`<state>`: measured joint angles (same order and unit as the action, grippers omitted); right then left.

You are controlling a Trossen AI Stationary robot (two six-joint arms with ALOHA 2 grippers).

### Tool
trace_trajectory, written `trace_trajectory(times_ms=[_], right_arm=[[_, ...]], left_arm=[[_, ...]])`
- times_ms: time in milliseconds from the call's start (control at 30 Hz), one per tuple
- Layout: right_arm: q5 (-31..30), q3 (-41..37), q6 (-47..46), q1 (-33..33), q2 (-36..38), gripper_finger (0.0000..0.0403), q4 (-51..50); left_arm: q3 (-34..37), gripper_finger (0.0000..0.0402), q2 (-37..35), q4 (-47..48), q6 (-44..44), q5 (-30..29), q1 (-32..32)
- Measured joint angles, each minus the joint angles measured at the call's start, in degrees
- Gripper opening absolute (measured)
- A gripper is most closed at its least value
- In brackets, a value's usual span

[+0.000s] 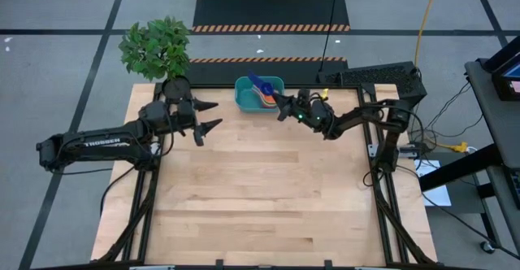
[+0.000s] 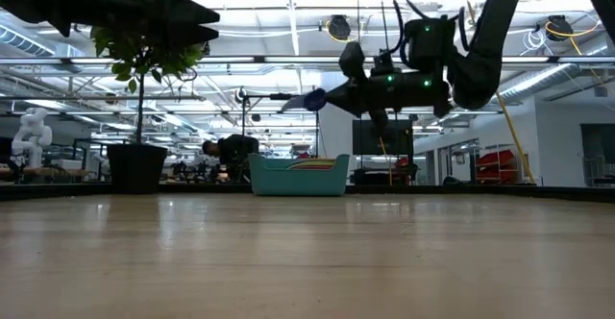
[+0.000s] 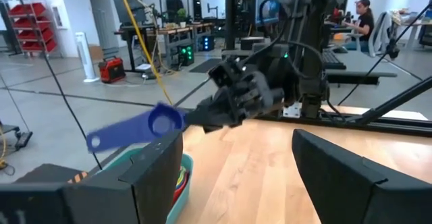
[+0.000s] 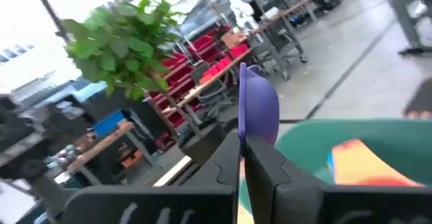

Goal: Nest measuring cups in basket
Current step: Stack the dark blue measuring cup on top of the orange measuring cup in the blue bin

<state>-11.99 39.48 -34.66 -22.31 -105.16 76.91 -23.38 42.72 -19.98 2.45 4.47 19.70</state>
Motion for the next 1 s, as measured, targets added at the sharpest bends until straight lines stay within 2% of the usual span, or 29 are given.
trace_trajectory(times_ms=[367, 567, 1000], right_arm=[[-2.0, 0.0, -2.9, -0.1, -4.0, 0.0, -0.3], [-6.2, 0.0, -3.7, -0.1, -4.5, 0.0, -4.8], [-6.1, 0.0, -5.1, -0.2, -4.5, 0.0, -6.5]], left_arm=[[0.0, 0.0282, 0.0, 0.0, 0.4, 0.0, -0.7], [0.0, 0.0282, 0.0, 0.0, 0.4, 0.1, -0.7], [0.0, 0.0282, 0.0, -0.3, 0.3, 0.1, -0.7]])
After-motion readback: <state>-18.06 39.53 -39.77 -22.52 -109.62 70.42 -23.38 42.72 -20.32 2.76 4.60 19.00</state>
